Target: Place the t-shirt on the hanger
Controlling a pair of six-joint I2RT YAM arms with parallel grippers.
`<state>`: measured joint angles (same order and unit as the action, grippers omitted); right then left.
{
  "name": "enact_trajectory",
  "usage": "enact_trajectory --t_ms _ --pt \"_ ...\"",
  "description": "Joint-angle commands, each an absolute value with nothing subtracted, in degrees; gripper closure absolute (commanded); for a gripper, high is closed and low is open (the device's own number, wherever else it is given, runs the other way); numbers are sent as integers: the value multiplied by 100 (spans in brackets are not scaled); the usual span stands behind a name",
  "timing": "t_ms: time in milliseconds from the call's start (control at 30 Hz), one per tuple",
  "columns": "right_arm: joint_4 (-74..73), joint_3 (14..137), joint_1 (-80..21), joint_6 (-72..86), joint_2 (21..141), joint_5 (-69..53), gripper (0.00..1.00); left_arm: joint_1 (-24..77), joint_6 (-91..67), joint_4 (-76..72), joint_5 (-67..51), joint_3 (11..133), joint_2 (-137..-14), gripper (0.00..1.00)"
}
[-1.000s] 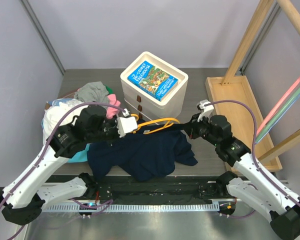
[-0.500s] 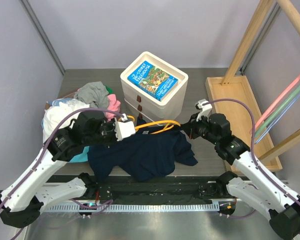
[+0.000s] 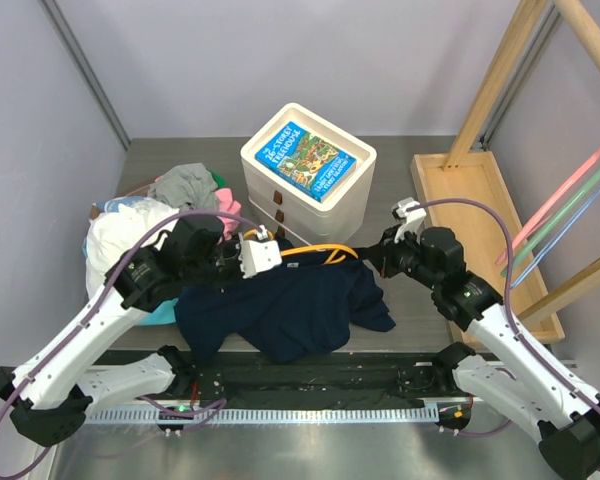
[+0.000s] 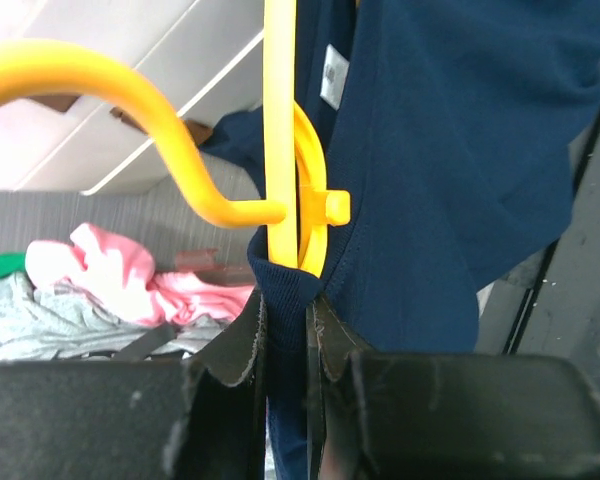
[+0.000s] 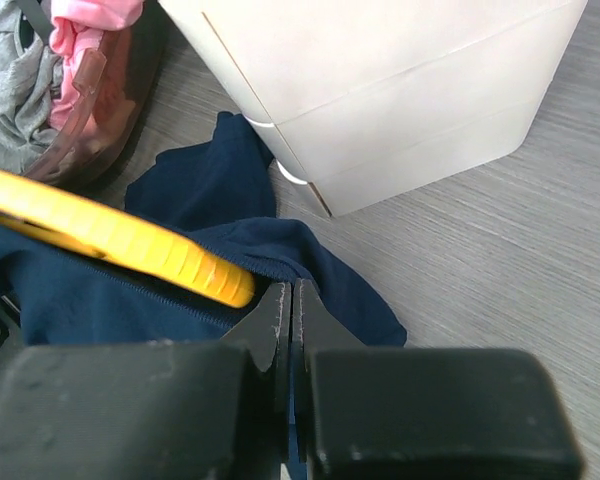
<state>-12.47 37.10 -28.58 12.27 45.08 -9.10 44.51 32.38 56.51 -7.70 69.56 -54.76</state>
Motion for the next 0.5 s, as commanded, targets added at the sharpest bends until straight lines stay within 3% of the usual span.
enact_trajectory --t_ms 0,467 --pt "-1397 3982 -2733 888 4202 -536 99 4403 3130 5845 -44 7066 -5502 100" --pt "-1722 4605 -2733 659 4061 -1370 99 4658 3533 6522 60 7611 -6407 100"
